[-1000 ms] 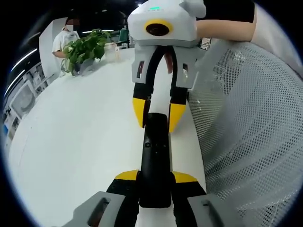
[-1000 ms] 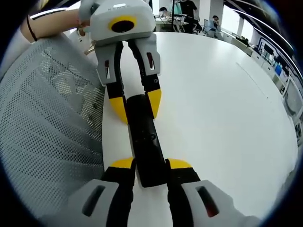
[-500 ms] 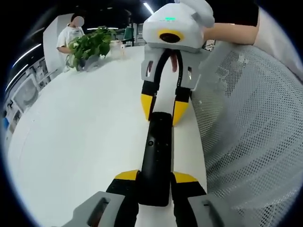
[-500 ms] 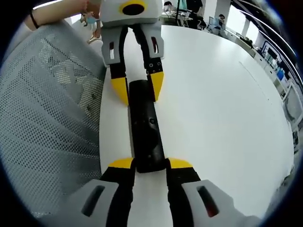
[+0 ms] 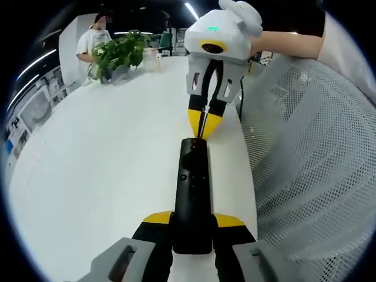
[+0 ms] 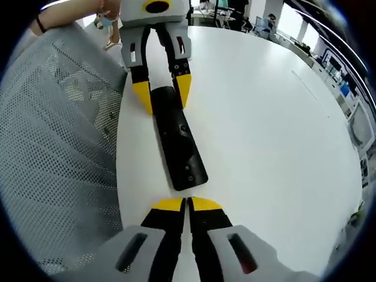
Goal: Press the specified remote control buttons in sequence, fully releasing each button before pressing the next.
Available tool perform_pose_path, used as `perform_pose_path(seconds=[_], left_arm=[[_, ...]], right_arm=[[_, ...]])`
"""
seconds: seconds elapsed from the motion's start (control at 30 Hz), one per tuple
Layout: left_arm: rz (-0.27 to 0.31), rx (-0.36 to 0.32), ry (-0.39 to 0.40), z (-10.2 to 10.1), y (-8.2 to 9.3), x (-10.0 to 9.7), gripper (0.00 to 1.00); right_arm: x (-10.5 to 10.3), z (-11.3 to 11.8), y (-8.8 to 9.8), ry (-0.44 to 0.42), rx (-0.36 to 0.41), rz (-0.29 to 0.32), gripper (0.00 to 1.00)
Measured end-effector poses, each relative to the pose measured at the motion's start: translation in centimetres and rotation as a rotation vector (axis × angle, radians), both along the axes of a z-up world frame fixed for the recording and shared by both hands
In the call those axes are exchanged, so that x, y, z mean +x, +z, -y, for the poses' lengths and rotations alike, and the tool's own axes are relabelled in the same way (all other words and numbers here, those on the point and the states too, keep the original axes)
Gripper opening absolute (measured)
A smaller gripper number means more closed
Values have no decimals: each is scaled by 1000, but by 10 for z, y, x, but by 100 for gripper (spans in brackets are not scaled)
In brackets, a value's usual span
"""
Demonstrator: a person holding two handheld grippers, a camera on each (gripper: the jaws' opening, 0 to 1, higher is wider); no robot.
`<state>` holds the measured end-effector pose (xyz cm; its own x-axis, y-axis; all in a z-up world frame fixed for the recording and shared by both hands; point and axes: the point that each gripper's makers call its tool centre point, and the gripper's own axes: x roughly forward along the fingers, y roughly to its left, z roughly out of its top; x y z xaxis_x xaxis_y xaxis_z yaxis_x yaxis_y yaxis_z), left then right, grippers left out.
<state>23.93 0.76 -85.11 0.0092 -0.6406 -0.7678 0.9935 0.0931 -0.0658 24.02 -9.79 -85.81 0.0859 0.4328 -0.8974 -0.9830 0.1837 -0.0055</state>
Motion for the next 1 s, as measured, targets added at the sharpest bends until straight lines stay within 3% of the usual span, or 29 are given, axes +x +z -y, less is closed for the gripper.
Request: perform_pose_path(seconds=[0.13, 0.3, 0.4, 0.57, 0.7, 0.87, 1.0], left_arm=[[1, 0, 0, 0, 0, 0, 26], [5, 2, -1, 0, 0, 0, 26], [11, 3, -7, -1, 0, 0, 26], [9, -4, -6, -1, 0, 0, 26], [14, -1, -11, -1, 0, -1, 26], [11, -3, -8, -1, 0, 0, 26], [10, -4, -9, -1, 0, 0, 26]], right_arm=[[-2, -4, 0, 25, -14, 15, 2], [-6, -15, 1, 19, 22, -10, 18], [-4, -17, 0, 39, -3, 11, 21], [2, -20, 2, 13, 28, 20, 31], [4, -21, 1, 35, 9, 49, 30], [12, -27, 8, 6, 56, 67, 32], [13, -35, 6, 34, 41, 101, 31]])
